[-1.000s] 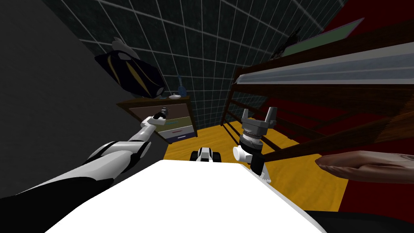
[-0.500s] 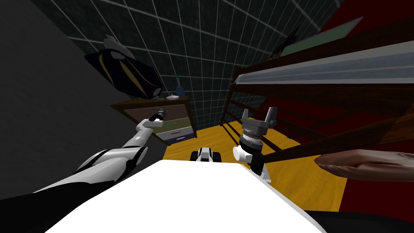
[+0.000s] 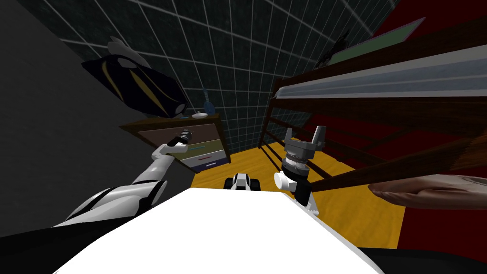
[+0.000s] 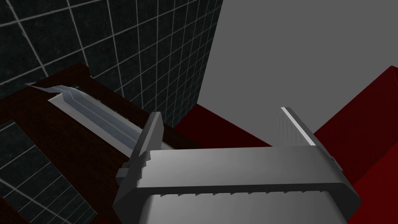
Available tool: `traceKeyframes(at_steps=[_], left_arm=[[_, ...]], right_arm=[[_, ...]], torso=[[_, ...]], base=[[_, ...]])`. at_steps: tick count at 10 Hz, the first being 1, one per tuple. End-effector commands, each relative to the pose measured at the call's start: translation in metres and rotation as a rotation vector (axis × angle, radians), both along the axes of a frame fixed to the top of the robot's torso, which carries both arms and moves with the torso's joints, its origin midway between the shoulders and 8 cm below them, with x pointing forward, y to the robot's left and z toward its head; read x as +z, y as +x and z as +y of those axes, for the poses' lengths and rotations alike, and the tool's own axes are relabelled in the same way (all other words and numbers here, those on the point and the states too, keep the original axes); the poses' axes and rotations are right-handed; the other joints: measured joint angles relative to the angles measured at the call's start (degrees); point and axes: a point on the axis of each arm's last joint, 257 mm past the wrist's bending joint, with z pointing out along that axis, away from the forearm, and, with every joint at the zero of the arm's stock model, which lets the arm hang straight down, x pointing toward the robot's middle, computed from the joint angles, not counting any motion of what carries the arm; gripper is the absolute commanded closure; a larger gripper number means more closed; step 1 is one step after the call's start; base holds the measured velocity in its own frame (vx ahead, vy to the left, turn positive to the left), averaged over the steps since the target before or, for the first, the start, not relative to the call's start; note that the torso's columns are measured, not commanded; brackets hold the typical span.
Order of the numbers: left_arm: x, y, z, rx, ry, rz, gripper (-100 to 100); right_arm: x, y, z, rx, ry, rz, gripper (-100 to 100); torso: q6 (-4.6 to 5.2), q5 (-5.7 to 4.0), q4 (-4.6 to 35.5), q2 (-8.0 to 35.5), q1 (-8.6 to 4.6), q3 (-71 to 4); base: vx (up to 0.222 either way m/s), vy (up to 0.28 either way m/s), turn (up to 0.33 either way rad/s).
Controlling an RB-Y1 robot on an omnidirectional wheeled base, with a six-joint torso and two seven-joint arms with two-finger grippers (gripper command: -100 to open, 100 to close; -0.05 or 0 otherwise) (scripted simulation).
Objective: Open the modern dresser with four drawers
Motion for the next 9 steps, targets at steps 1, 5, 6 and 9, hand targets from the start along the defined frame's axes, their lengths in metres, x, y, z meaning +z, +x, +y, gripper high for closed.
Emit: traceKeyframes(at_steps=[1,5,6,9], left_arm=[[-0.033,-0.015,0.002,0.013,-0.014,0.062,100],[-0.029,-0.05,0.015,0.034,-0.012,0.057,100],[-0.03,-0.051,0.016,0.035,-0.011,0.06,100],[0.0,-0.072,0.02,0.037,0.004,0.016,100]], right_arm=[[0.0,0.0,0.0,0.0,0.0,0.0,0],[0.0,0.0,0.0,0.0,0.0,0.0,0],[0.0,0.0,0.0,0.0,0.0,0.0,0],[0.0,0.0,0.0,0.0,0.0,0.0,0]], torso=[[-0.03,0.13,-0.1,-0.1,0.17,0.0],[-0.07,-0.06,0.1,-0.1,-0.02,0.0],[-0.11,0.08,0.0,0.1,0.1,0.1],[-0.11,-0.23,0.2,-0.1,-0.03,-0.1]], base=[[-0.012,-0.007,-0.009],[0.055,-0.005,-0.037],[0.0,0.0,0.0],[0.062,-0.013,-0.048]])
